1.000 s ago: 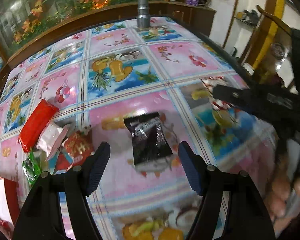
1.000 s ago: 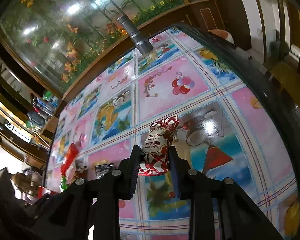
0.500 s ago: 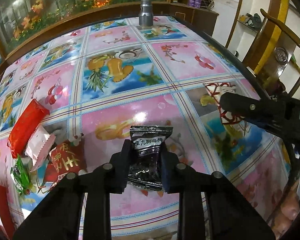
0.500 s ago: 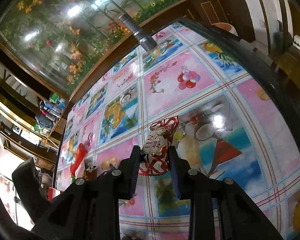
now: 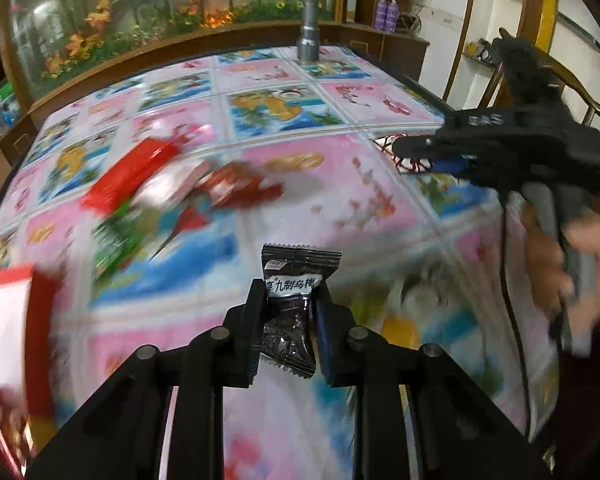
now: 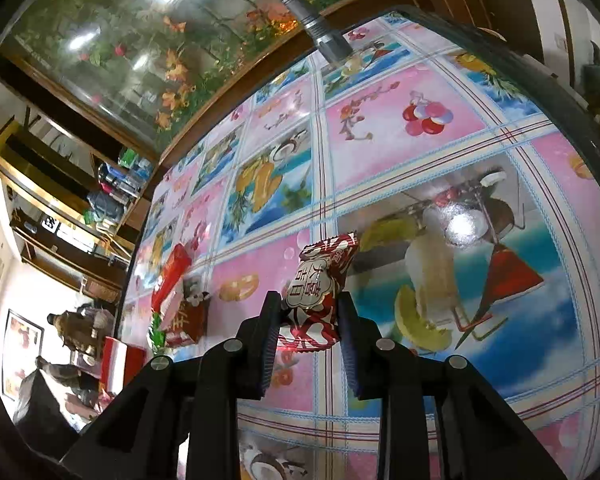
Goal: Organize snacks
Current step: 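Carry both candies over the red-rimmed tray and open both grippers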
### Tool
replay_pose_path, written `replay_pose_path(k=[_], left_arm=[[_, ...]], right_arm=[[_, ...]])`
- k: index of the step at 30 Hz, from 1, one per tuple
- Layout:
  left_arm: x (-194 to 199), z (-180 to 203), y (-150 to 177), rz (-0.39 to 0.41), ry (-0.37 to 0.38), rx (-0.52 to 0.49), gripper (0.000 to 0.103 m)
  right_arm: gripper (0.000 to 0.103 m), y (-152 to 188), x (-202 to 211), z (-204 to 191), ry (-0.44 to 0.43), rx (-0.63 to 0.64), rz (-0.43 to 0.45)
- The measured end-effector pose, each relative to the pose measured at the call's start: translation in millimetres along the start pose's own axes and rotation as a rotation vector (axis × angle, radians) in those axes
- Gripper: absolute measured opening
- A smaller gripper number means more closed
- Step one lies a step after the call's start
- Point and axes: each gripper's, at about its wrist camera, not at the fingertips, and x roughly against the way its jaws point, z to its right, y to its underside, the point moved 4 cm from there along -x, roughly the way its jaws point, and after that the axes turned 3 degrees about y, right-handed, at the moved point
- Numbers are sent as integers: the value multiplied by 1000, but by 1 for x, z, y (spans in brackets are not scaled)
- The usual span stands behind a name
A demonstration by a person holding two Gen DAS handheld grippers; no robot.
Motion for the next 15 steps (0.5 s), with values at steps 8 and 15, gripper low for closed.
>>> replay_pose_path(k=[8,15], left_arm=[[53,-46,51,44,28,114,20],[108,-86,61,164,-54,152,20]], right_arm=[[29,14,-4,-17,-18,24,1],[29,49,-11,-91,-185,113,-11]])
